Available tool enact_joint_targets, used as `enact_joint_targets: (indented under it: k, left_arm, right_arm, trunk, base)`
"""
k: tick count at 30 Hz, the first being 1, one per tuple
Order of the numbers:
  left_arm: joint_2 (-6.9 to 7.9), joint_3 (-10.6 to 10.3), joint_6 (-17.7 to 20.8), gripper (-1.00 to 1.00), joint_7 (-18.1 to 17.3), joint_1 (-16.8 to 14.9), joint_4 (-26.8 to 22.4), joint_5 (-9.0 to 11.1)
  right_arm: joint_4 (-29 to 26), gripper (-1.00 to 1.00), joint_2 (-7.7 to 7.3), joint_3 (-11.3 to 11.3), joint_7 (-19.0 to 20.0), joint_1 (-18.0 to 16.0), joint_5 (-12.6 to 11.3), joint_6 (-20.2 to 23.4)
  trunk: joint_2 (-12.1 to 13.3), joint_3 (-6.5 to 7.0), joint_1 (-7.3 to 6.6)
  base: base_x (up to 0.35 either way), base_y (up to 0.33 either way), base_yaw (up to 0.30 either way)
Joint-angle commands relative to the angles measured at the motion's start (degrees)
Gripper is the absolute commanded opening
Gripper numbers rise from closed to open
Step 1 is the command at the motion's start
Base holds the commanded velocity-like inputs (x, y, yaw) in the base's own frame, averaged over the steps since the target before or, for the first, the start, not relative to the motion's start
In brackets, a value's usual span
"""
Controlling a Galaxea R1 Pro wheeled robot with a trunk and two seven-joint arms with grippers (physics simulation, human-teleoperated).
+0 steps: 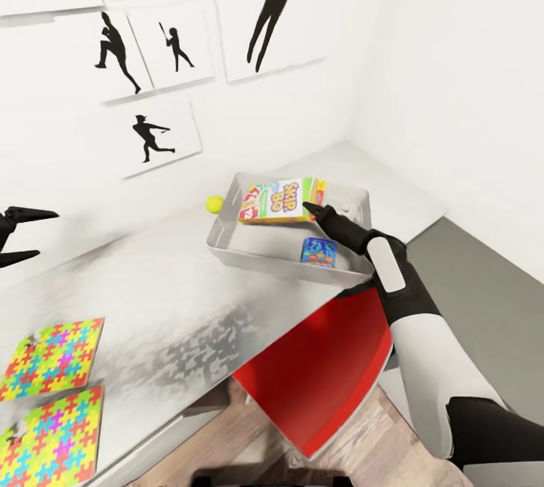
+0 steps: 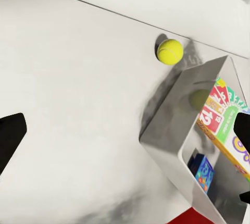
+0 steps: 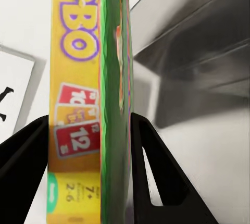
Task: Put all the toys in the child's room - the three board games (two on the bed and one on the table), the two jigsaw puzzles on the table, and the tennis ball on the table - inside the toy box on the table in the child's room.
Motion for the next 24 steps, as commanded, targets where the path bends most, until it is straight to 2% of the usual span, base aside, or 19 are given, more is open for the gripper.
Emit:
enact_joint_targets:
  k: [1,17,24]
  left_arm:
    - [0.00,0.1,0.2,1.00,0.6,-0.1,0.0,0.5]
    - [0.00,0.1,0.2,1.00,0.6,-0.1,0.0,0.5]
    - [0.08,0.1,0.3,1.00,0.7,-0.1,0.0,0.5]
  right_arm:
    - [0.0,-1.00,0.06,-0.3,0.1,-0.1,-0.1,0.5]
    - [0.8,-1.00,-0.28,-0.5,0.5,-0.2,-0.2,1.2]
    - [0.8,-1.00,-0.50,-0.6,0.5,-1.9,-0.5,1.5]
  trunk:
    - [-0.1,-0.09,0.03]
    - [-0.1,-0.52,0.03]
    - [-0.1,-1.13,0.03]
  base:
    - [0.000,0.000,0.085]
    - [0.000,0.000,0.011]
    - [0.000,0.000,0.000]
